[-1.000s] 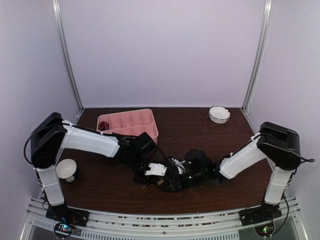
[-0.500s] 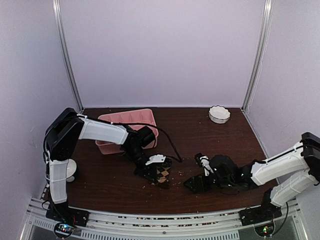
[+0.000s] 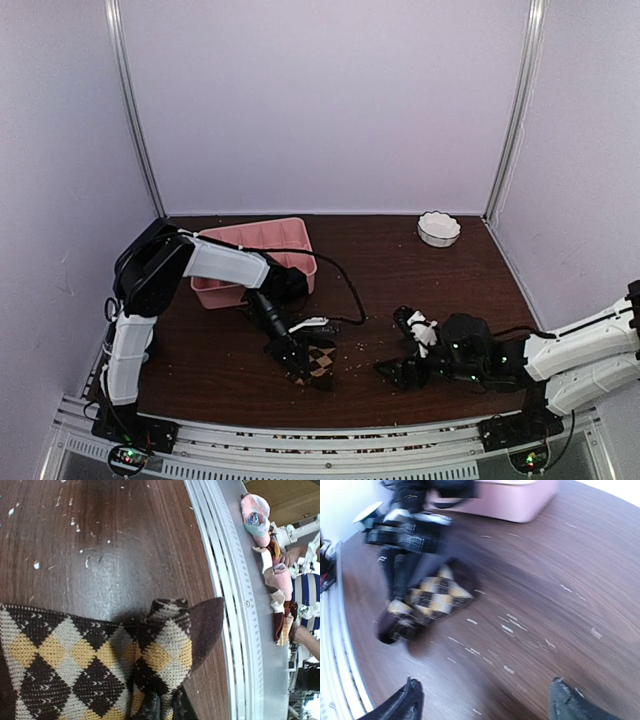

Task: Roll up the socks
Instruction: Roll the sock at the center of the board.

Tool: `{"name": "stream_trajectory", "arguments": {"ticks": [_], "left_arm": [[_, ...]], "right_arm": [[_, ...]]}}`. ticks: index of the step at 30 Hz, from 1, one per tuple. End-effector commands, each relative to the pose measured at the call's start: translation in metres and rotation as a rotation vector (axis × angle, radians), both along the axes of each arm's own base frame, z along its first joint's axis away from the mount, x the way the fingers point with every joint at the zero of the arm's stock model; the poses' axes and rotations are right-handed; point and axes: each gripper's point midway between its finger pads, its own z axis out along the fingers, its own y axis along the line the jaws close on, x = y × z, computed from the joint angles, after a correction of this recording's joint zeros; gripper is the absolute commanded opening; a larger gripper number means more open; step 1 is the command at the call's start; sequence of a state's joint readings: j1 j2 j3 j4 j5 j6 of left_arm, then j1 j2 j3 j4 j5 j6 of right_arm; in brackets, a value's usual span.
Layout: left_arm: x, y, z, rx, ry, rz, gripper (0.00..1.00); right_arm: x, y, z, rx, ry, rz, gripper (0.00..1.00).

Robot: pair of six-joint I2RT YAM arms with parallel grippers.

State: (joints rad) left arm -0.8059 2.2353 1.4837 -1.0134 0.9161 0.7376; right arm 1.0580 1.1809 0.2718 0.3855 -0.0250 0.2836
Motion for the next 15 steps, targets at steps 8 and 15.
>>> {"name": "stream_trajectory", "arguments": {"ticks": [8, 15], "left_arm": [[0.013, 0.022, -0.054, 0.246, -0.073, 0.058, 0.07], [0.012, 0.022, -0.053, 0.241, -0.067, 0.048, 0.07]], "right_arm": [[-0.050, 0.115, -0.003, -0.292, -0.260, 0.478, 0.68], [-0.029, 0.132, -0.028, -0.438, -0.353, 0.483, 0.62]]}}
